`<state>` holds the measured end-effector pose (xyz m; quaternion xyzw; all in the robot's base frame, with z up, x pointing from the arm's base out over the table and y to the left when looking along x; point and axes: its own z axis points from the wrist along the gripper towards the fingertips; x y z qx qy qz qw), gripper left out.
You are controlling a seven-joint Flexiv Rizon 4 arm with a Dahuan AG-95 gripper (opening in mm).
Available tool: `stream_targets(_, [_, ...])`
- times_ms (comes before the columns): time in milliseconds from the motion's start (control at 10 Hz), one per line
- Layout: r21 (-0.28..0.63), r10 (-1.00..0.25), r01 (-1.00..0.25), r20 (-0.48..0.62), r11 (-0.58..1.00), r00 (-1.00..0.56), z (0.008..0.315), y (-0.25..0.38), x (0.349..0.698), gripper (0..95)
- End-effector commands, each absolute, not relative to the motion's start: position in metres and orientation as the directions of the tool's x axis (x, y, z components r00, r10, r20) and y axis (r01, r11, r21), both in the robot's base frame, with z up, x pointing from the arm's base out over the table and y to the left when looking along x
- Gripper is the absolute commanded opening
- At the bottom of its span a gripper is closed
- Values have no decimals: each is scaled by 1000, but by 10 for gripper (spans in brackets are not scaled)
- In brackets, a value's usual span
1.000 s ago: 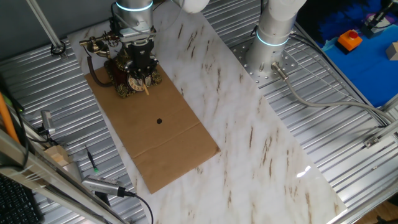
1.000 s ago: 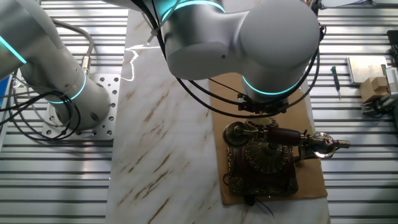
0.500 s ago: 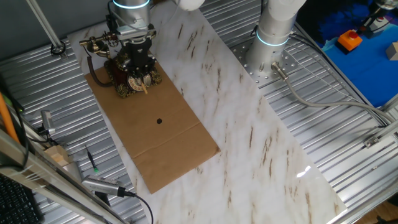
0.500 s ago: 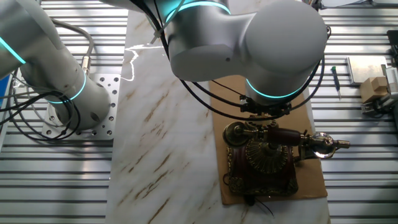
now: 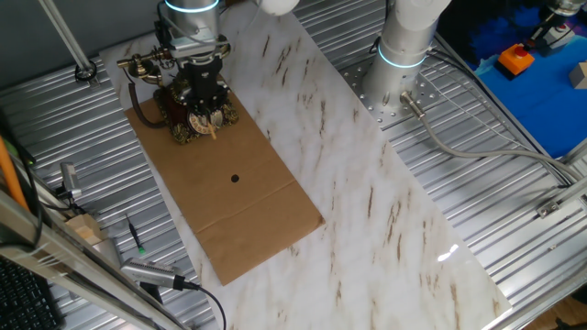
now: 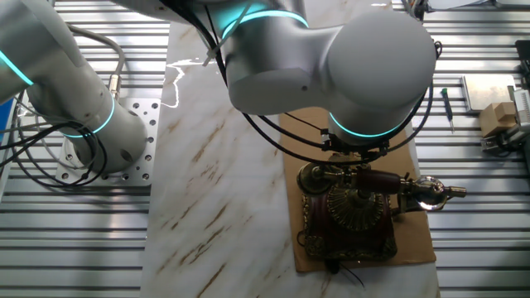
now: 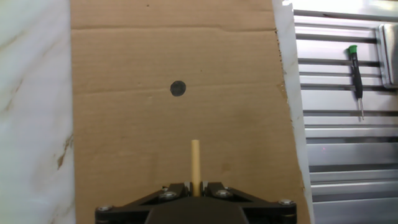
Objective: Dial a number on an old rotary phone
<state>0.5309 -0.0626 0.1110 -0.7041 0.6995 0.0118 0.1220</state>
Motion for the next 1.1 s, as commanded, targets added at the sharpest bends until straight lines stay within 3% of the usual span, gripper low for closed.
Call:
stream_targets(100, [-156, -981, -988, -194, 11, 20, 110, -62, 529, 0])
stream_targets(1100, [-154, -980, -987, -198, 40, -9, 103, -57, 511, 0])
